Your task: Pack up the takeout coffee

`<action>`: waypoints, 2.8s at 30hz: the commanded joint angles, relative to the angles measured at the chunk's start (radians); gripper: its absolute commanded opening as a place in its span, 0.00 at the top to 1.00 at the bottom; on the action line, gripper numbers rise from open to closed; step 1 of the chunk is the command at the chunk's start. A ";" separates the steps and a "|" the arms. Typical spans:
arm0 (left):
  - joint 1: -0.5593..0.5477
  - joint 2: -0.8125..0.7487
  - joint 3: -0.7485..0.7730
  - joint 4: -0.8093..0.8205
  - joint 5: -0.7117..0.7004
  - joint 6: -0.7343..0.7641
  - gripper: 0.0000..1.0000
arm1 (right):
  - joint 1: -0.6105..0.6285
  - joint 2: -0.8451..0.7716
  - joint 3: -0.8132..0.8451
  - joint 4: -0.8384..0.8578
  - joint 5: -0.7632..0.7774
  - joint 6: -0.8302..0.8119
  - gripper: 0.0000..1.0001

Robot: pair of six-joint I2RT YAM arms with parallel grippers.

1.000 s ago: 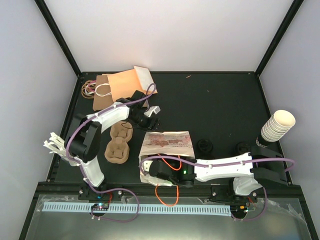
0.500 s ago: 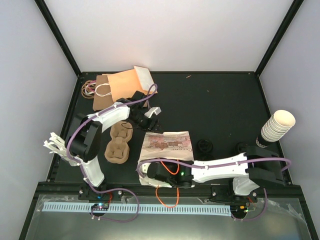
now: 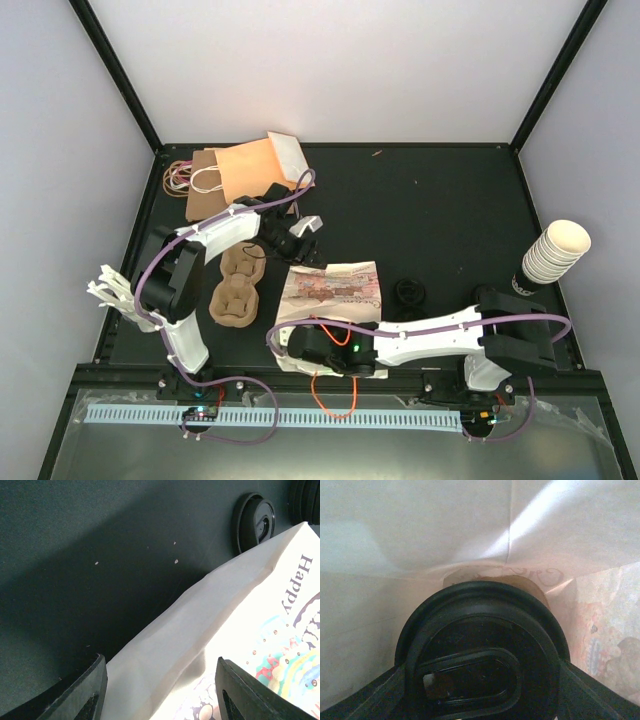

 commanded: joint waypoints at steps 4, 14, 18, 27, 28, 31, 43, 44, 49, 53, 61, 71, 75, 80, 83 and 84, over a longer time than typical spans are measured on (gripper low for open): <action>-0.030 0.028 -0.005 -0.132 0.098 0.015 0.38 | -0.045 0.074 -0.004 -0.037 0.033 0.012 0.64; -0.029 -0.021 -0.043 -0.093 0.204 -0.087 0.41 | -0.049 0.158 0.049 -0.074 0.068 0.038 0.66; -0.029 -0.040 -0.039 -0.109 0.211 -0.100 0.41 | -0.050 0.162 0.048 -0.062 0.083 0.043 0.67; -0.031 -0.030 -0.036 -0.124 0.223 -0.092 0.41 | -0.051 0.132 0.041 -0.054 0.087 0.029 0.66; -0.031 -0.029 -0.035 -0.125 0.224 -0.092 0.41 | -0.053 0.130 0.038 -0.058 0.087 0.030 0.66; -0.030 -0.030 -0.031 -0.129 0.222 -0.092 0.41 | -0.062 0.117 0.032 -0.066 0.083 0.040 0.66; -0.031 -0.027 -0.028 -0.144 0.207 -0.084 0.41 | -0.090 0.036 0.012 -0.107 0.090 0.079 0.66; -0.030 -0.025 -0.027 -0.148 0.206 -0.083 0.41 | -0.090 0.027 0.008 -0.108 0.090 0.081 0.66; -0.030 -0.023 -0.026 -0.149 0.200 -0.081 0.41 | -0.091 -0.001 -0.004 -0.120 0.120 0.080 0.66; -0.030 -0.020 -0.025 -0.149 0.204 -0.078 0.41 | -0.091 -0.006 0.013 -0.159 0.143 0.089 0.66; -0.026 -0.006 -0.019 -0.155 0.210 -0.067 0.41 | -0.089 -0.033 0.043 -0.212 0.149 0.102 0.67; -0.022 0.010 0.031 -0.160 0.202 -0.061 0.37 | -0.083 -0.084 0.086 -0.251 0.106 0.096 0.69; -0.022 0.015 0.048 -0.156 0.185 -0.053 0.29 | -0.079 -0.120 0.099 -0.283 0.046 0.110 0.69; -0.022 0.001 0.076 -0.120 0.153 -0.046 0.17 | -0.076 -0.135 0.131 -0.328 0.007 0.129 0.69; -0.022 -0.004 0.091 -0.087 0.147 -0.057 0.14 | -0.065 -0.121 0.139 -0.336 -0.003 0.139 0.69; -0.022 -0.001 0.096 -0.079 0.148 -0.059 0.14 | -0.059 -0.117 0.139 -0.334 0.001 0.142 0.69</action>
